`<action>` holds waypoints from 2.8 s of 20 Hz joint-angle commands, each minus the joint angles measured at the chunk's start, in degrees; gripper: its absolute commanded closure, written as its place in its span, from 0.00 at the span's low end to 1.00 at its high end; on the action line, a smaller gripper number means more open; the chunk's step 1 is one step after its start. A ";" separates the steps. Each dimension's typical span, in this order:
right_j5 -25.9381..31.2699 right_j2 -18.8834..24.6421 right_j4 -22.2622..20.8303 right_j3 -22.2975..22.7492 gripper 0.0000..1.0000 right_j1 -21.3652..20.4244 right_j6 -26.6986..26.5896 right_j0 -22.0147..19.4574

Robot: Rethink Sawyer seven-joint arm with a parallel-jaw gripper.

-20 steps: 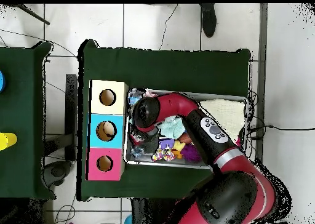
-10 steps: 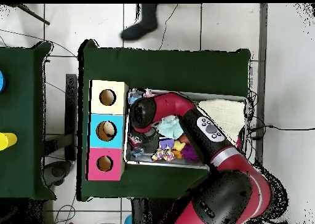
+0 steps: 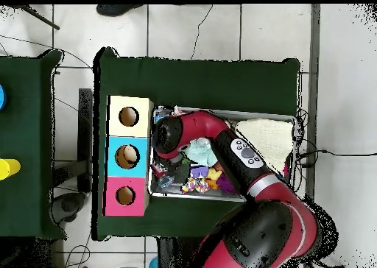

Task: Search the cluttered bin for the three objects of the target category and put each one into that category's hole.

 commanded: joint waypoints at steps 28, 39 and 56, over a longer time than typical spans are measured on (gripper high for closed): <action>9.41 3.09 2.07 2.50 1.00 -12.51 -21.18 -5.36; 0.88 6.43 4.29 3.64 1.00 -11.54 -16.78 -7.12; -1.43 14.24 13.04 8.59 1.00 -16.22 -13.50 -12.44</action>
